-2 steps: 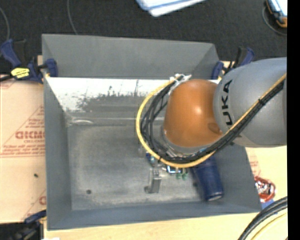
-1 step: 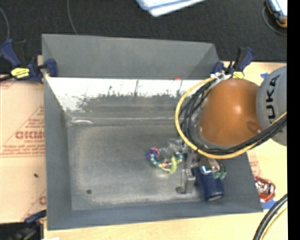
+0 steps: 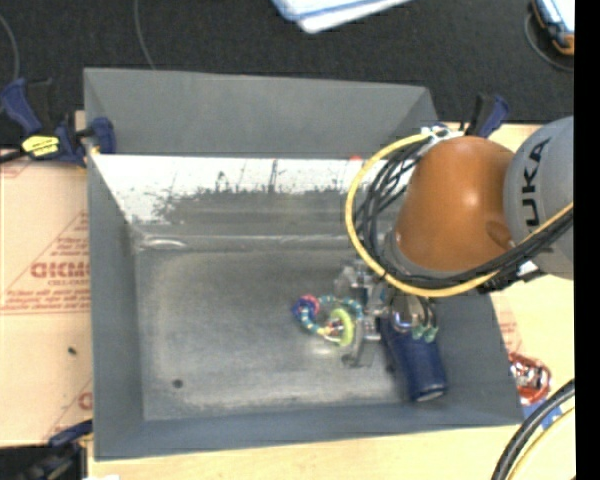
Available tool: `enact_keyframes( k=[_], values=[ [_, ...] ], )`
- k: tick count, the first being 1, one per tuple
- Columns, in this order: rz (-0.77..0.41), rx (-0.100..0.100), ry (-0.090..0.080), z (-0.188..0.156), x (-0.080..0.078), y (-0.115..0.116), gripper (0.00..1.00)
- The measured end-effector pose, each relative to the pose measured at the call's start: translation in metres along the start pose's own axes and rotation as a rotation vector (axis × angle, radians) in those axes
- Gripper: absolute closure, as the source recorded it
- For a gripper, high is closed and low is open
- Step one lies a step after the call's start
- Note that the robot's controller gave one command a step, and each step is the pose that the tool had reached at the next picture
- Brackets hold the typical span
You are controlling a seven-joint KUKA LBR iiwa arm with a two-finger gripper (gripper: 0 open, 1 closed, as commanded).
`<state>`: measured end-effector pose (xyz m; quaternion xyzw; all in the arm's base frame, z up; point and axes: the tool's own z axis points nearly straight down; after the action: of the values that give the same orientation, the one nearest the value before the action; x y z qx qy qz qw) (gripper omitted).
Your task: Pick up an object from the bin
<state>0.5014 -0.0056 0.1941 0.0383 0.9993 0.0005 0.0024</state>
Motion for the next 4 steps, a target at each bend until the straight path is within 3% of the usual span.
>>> enact_keyframes(
  k=[1,2,3,4],
  values=[
    [-0.2,0.001,-0.001,0.036,-0.049,-0.008,0.0],
    [-0.093,0.0,-0.001,0.07,-0.039,-0.032,0.0],
    [-0.155,0.001,-0.003,0.113,-0.049,-0.051,0.0],
    [-0.018,0.0,-0.007,0.123,-0.079,-0.047,1.0]
  ],
)
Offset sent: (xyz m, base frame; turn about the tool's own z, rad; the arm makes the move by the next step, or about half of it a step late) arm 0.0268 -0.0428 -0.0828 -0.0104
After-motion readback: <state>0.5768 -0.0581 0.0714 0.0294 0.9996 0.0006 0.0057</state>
